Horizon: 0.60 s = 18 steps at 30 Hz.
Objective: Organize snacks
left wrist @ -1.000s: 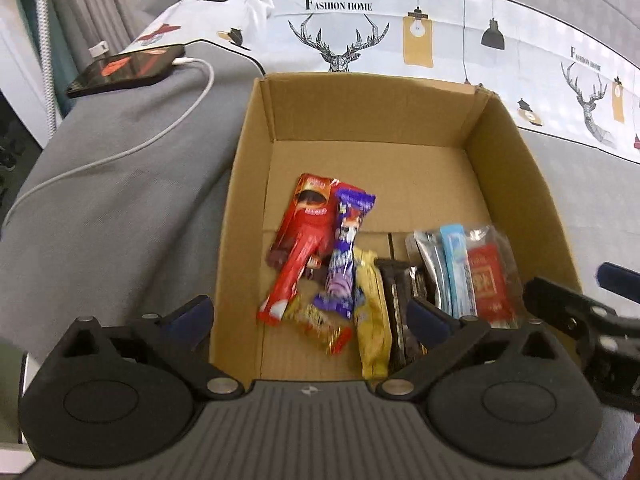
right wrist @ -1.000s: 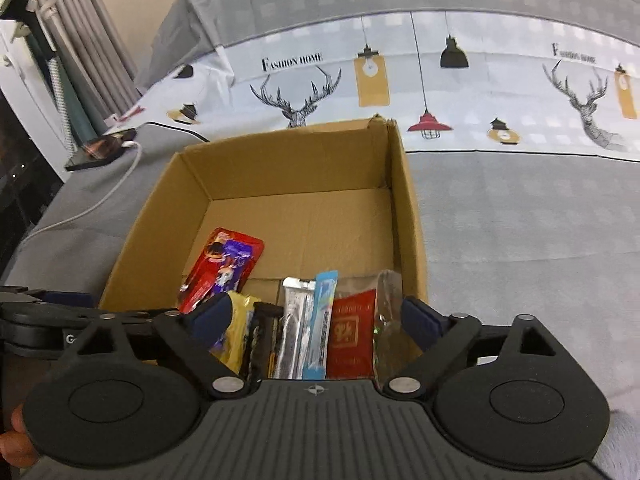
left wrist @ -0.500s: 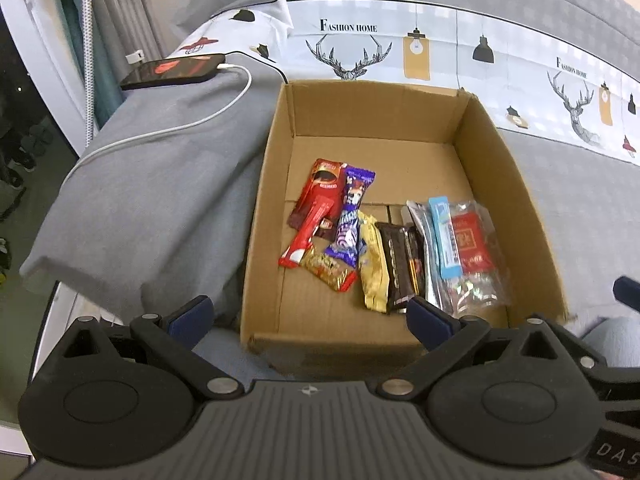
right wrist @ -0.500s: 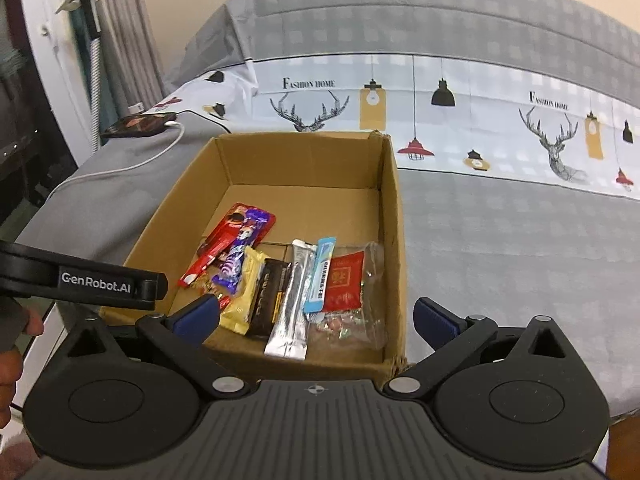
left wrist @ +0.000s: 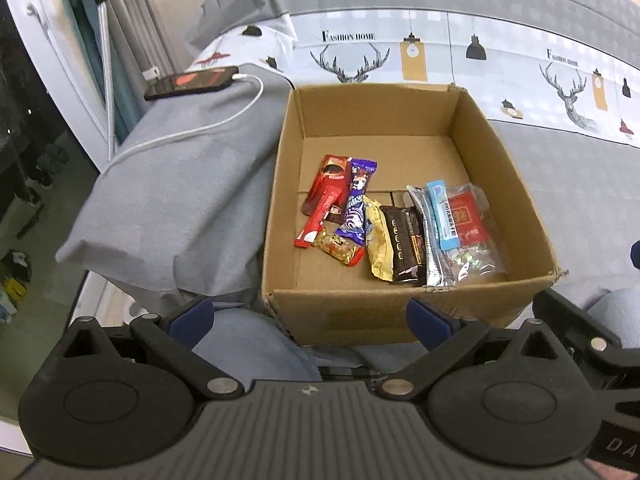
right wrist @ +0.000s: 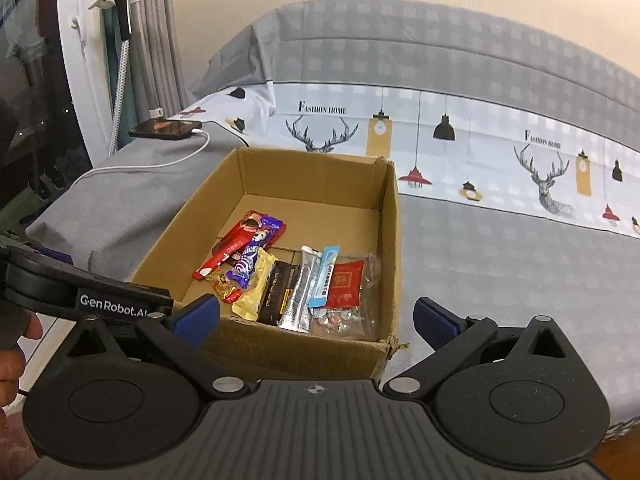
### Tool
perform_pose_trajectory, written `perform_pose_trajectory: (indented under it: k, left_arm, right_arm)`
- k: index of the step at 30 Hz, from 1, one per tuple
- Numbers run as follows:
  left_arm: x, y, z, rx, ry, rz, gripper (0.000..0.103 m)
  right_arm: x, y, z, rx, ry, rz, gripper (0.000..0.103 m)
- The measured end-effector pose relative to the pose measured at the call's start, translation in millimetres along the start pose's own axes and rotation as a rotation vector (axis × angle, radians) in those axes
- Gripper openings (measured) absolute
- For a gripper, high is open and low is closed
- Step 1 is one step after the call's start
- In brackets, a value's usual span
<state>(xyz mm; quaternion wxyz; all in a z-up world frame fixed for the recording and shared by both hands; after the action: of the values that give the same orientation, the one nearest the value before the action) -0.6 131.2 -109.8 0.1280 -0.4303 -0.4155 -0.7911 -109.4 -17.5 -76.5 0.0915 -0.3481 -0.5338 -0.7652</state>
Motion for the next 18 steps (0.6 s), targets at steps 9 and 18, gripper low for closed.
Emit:
perform_pose_trajectory:
  k: [9, 18]
  left_arm:
    - [19.2, -10.2, -3.6, 0.000, -0.021, -0.033, 0.102]
    - [31.8, -15.2, -1.3, 0.028, -0.017, -0.067, 0.102]
  right_arm:
    - [23.3, -2.7, 2.5, 0.008, 0.011, -0.047, 0.103]
    - [35.5, -3.8, 4.9, 0.027, 0.019, -0.077, 0.103]
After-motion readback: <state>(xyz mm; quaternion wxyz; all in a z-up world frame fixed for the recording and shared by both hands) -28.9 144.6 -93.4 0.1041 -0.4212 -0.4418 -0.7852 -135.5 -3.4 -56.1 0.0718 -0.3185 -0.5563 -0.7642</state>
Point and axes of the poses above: each gripper's, at about its wrist camera, not at the fingertips, and x roughly against the way its jaws point, z to its left, y to its top, the point moved 9 cm from there along -x, roughly the way its jaws point, and after that the axes turned 10 degrees about -x, right-handed, at the moved point
